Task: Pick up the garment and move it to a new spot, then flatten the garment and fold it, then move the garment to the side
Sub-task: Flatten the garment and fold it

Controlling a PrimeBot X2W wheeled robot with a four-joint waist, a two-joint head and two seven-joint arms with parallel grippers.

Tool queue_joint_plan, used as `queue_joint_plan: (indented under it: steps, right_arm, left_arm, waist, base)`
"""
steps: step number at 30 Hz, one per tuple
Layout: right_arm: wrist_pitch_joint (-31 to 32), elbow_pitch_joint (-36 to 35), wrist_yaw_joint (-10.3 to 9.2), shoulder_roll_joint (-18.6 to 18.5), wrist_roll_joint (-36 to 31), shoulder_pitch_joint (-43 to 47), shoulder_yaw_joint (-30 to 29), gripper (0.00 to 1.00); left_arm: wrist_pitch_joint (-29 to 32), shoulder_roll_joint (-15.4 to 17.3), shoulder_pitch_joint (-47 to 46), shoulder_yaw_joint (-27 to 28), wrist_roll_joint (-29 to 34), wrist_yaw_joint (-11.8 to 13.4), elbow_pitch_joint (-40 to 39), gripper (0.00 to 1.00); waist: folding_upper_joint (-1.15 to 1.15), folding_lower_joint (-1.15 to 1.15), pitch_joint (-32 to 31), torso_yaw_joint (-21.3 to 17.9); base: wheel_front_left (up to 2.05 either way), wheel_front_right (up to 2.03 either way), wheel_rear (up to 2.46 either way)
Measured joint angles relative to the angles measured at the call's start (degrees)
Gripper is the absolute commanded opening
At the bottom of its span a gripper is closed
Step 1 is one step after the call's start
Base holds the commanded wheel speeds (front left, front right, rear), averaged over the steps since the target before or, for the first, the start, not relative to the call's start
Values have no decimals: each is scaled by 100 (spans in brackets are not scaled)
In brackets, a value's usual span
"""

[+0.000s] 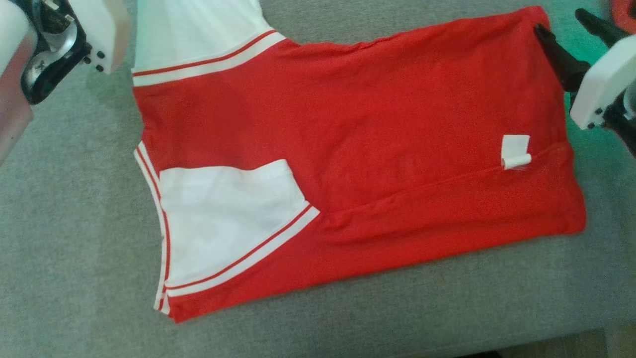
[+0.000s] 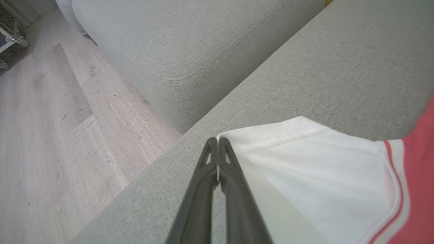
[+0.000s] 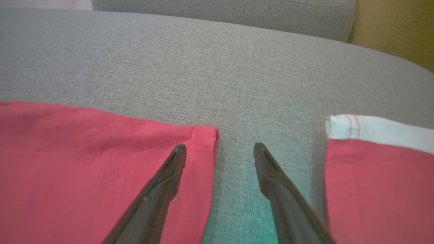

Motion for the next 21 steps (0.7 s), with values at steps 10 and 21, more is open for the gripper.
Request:
queue_joint_plan:
  steps: [10,21]
  right_arm:
    - [-2,823,0,-32,237,-732,833,69]
    - [-298,1141,0,-131,570,-1107,1383,0]
  left_arm:
    - [-222,-33,-183,-386,-292,0,140,0]
    - [-397,-80,-274,-660,-430,0,322,0]
  waist:
    - [0,0,46,177]
    - [0,0,22,184]
  base:
    - [0,0,0]
    - [0,0,0]
